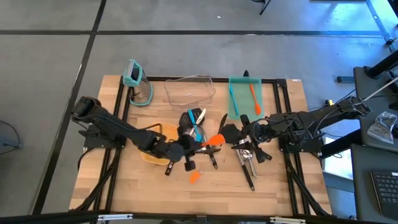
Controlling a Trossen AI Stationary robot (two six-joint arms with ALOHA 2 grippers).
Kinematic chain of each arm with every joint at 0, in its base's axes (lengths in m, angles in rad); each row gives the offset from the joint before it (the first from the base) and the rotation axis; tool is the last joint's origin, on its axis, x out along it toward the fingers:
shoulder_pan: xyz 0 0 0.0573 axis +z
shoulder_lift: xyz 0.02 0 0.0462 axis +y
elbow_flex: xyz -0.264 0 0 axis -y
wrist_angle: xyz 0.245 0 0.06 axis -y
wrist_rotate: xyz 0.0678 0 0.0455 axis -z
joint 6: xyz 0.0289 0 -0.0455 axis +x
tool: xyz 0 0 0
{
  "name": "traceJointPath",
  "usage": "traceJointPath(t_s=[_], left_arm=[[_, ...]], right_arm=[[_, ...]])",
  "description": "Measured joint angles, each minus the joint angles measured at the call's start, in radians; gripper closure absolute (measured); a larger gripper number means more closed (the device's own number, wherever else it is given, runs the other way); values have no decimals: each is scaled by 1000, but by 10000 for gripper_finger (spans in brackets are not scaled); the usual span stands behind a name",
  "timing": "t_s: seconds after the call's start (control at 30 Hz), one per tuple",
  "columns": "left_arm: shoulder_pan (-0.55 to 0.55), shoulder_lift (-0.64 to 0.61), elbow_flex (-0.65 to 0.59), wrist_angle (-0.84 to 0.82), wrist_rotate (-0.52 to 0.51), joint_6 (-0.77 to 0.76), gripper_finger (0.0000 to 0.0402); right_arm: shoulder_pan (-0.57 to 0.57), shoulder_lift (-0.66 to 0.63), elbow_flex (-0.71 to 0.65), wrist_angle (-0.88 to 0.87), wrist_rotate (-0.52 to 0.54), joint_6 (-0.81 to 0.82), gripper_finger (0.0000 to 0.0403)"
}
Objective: Pick & Place Kitchen Items
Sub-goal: Put the orange spatula into the green bin
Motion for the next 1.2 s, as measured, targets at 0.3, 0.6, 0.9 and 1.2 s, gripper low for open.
traceJointPath(t_s=[0.3, 0.6, 0.9, 1.2], left_arm=[[-40, -50, -142, 617, 125, 256, 372], [61, 53, -274, 1159, 411, 267, 372], [88, 171, -272, 1393, 492, 263, 372], [88, 179, -266, 1394, 510, 263, 372]], right_arm=[[10, 0, 0, 98, -1, -1, 291], [44, 56, 0, 296, -1, -105, 291], [39, 196, 0, 526, -1, -162, 291], [39, 255, 0, 616, 11, -166, 291]])
